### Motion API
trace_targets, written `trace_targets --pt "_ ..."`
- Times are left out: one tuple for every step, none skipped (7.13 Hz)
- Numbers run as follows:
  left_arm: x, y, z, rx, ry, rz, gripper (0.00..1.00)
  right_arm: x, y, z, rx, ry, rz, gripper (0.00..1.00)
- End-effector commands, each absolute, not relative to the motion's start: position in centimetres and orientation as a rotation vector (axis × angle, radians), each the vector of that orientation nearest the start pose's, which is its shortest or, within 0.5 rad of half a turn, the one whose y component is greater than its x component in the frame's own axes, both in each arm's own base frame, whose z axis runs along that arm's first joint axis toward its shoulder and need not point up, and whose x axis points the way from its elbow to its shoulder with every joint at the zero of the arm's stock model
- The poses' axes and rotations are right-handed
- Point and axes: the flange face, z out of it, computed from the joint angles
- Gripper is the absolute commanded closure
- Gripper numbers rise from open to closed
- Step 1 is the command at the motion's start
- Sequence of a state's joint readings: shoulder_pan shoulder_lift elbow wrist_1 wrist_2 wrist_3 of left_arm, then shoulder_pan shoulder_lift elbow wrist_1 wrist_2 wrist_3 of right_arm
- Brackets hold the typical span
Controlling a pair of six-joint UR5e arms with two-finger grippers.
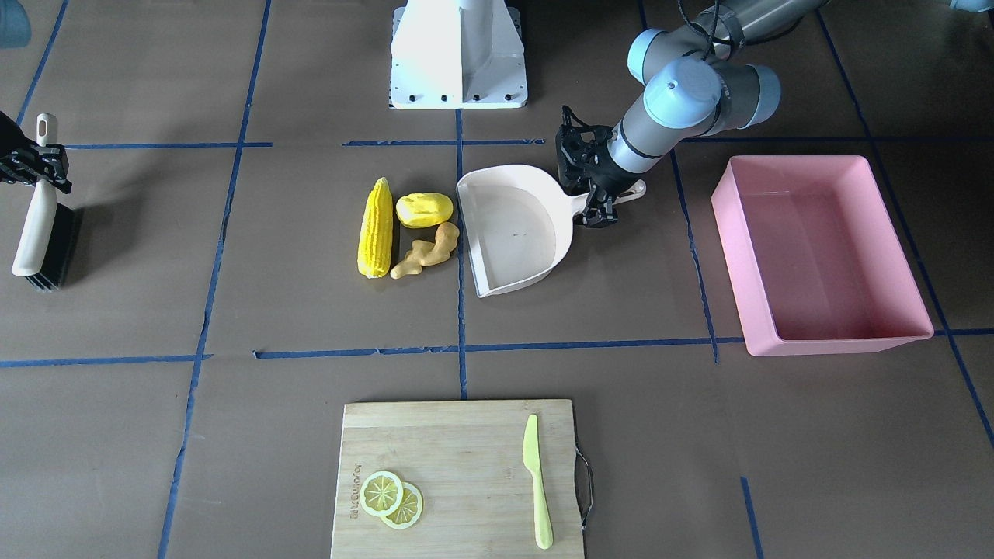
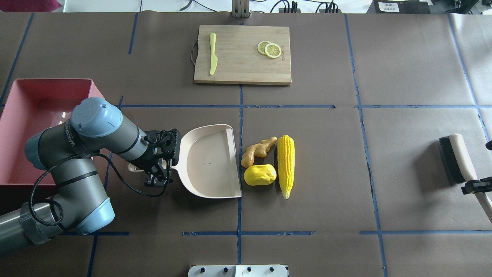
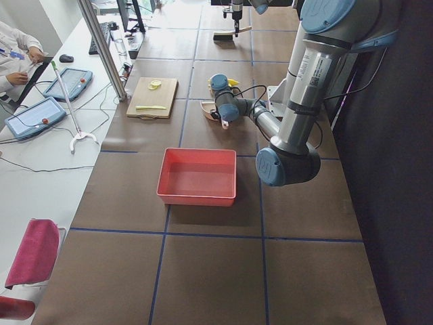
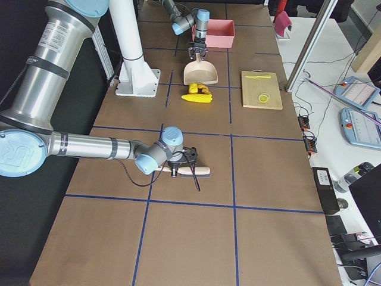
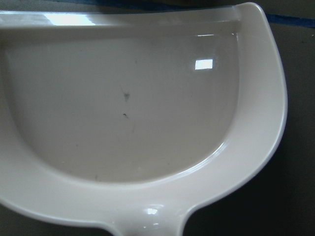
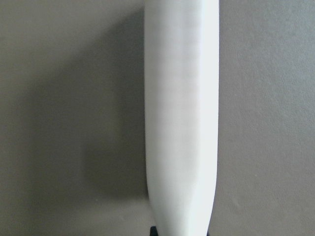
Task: Sweep and dump trash into bin
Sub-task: 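Grasp the dustpan handle with the left gripper and hold it flat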
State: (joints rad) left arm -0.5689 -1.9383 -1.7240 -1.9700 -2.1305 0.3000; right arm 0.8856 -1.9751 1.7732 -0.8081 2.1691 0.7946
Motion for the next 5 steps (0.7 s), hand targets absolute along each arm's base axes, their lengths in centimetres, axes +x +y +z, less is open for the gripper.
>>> trace_targets --pt "47.6 -40.6 33.5 0.734 0.87 1.423 0.73 -15.9 -31.6 64.9 0.008 -0.795 -0.064 1.0" --pt "46.8 -41.3 33.4 0.741 0.864 1.41 0.73 -15.9 -31.6 64.9 0.008 -0.795 -0.064 1.0" --pt "46.0 -42.1 33.4 0.748 0.856 1.396 0.73 -15.9 -31.6 64.9 0.009 -0.796 -0.065 1.0" --pt "45.1 -42.9 33.4 0.754 0.848 1.379 0.74 -15.9 -31.6 64.9 0.008 -0.795 -0.064 1.0" --pt "43.2 -44.1 32.8 0.767 0.833 1.348 0.8 -15.9 -31.6 64.8 0.01 -0.797 -0.065 1.0"
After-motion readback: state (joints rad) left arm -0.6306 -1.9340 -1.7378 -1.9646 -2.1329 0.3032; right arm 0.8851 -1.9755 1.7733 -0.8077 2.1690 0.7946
